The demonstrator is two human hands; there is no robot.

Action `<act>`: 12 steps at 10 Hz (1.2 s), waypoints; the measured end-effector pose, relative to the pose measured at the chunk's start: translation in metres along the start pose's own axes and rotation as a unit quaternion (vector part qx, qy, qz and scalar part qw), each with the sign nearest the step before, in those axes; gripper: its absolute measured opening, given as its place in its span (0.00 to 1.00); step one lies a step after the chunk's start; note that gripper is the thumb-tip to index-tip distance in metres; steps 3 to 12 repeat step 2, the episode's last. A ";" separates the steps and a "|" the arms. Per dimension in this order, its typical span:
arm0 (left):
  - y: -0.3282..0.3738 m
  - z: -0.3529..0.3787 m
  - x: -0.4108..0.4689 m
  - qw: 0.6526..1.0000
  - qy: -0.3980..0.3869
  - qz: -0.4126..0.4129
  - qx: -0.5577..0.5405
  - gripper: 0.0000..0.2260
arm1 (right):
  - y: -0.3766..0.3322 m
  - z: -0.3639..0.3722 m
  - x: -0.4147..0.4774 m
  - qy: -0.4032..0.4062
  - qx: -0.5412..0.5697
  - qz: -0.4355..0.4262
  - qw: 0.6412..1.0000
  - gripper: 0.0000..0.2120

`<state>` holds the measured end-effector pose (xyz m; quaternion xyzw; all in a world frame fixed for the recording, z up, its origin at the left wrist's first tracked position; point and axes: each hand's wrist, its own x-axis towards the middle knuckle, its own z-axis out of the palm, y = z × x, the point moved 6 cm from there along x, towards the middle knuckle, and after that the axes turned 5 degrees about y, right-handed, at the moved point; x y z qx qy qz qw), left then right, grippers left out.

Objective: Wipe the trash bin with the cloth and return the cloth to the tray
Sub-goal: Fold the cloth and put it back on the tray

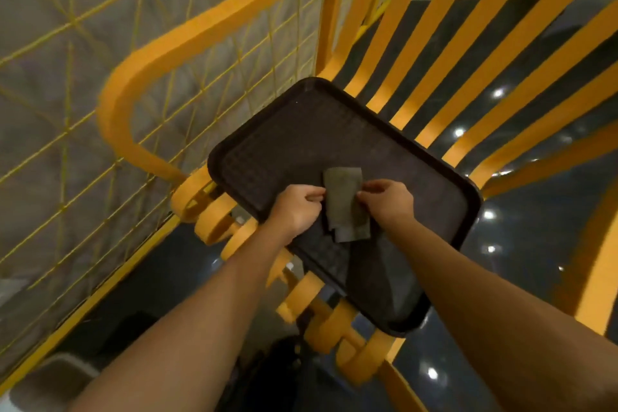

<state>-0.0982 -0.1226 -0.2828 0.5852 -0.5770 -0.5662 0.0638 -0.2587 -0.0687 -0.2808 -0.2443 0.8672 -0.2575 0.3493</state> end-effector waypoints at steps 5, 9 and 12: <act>0.017 -0.034 -0.040 0.997 0.023 -0.033 0.063 0.16 | -0.037 -0.019 -0.040 0.014 -0.059 -0.058 0.996 0.15; 0.017 -0.034 -0.040 0.997 0.023 -0.033 0.063 0.16 | -0.037 -0.019 -0.040 0.014 -0.059 -0.058 0.996 0.15; 0.017 -0.034 -0.040 0.997 0.023 -0.033 0.063 0.16 | -0.037 -0.019 -0.040 0.014 -0.059 -0.058 0.996 0.15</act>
